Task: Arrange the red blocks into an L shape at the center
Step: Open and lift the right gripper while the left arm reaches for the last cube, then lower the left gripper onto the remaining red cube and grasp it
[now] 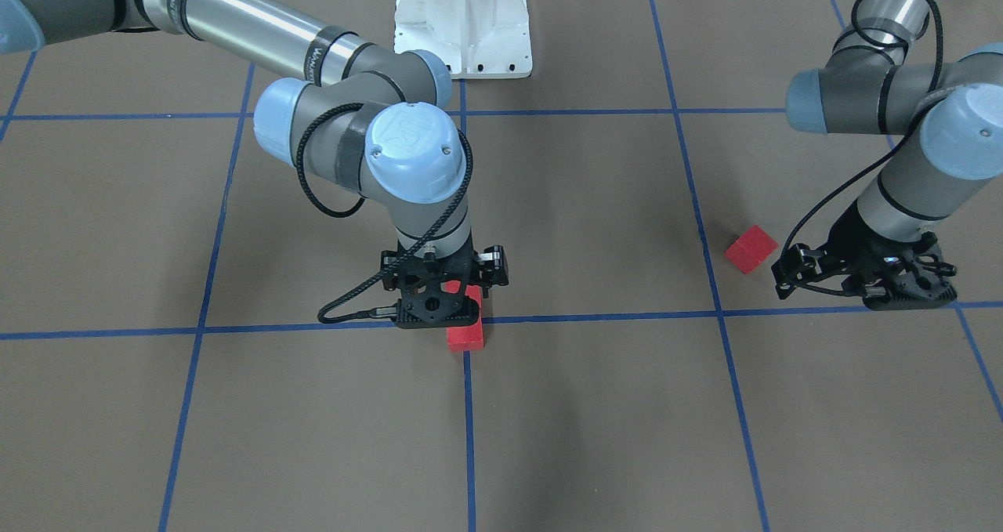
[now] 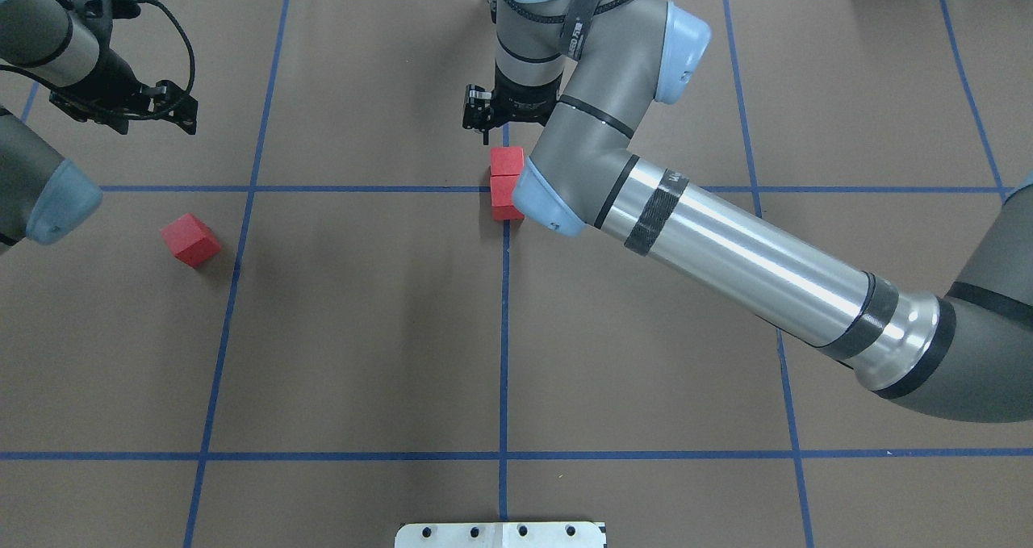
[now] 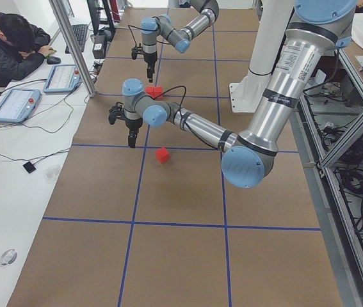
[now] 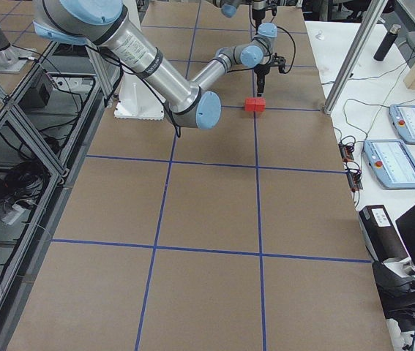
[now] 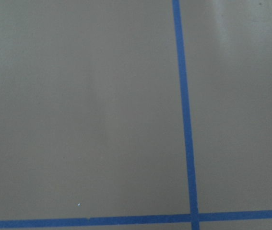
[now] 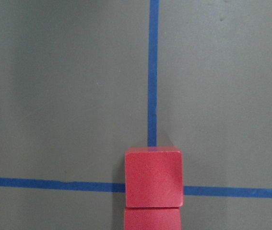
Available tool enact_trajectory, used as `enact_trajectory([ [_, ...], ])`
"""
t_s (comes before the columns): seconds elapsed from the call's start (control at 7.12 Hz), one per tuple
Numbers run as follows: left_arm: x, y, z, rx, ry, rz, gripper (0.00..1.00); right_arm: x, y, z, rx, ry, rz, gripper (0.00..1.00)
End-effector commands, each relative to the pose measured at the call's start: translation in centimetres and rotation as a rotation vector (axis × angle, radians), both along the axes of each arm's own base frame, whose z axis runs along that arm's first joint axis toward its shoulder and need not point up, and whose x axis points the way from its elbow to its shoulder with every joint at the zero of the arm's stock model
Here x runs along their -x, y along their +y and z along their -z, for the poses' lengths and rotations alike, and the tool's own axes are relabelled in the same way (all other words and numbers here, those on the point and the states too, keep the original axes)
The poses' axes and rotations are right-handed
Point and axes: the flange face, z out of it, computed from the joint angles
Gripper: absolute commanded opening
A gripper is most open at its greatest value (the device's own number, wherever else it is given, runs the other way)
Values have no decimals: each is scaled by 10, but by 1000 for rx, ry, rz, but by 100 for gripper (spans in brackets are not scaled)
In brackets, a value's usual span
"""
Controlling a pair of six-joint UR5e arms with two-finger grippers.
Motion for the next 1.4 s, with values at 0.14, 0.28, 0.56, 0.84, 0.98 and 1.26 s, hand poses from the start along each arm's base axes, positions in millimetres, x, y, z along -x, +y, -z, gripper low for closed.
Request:
enact_trajectory([
  [0.14, -57, 55, -26, 96, 12, 168, 100, -48, -2, -35, 26, -3, -29, 99],
  [0.28, -72, 62, -28, 121, 0, 218, 100, -51, -4, -44, 30, 3, -34, 99],
  [0.56, -68, 67, -44, 152, -25, 240, 100, -52, -5, -45, 29, 6, -37, 99],
  [0.84, -63, 70, -44, 152, -23, 243, 100, -52, -4, -54, 36, 12, -37, 99],
  [0.98, -63, 71, -44, 157, -22, 248, 100, -52, -4, -53, 35, 11, -36, 99],
  [1.26, -66, 71, -46, 184, -19, 271, 100, -52, -5, -58, 39, 16, -38, 99],
])
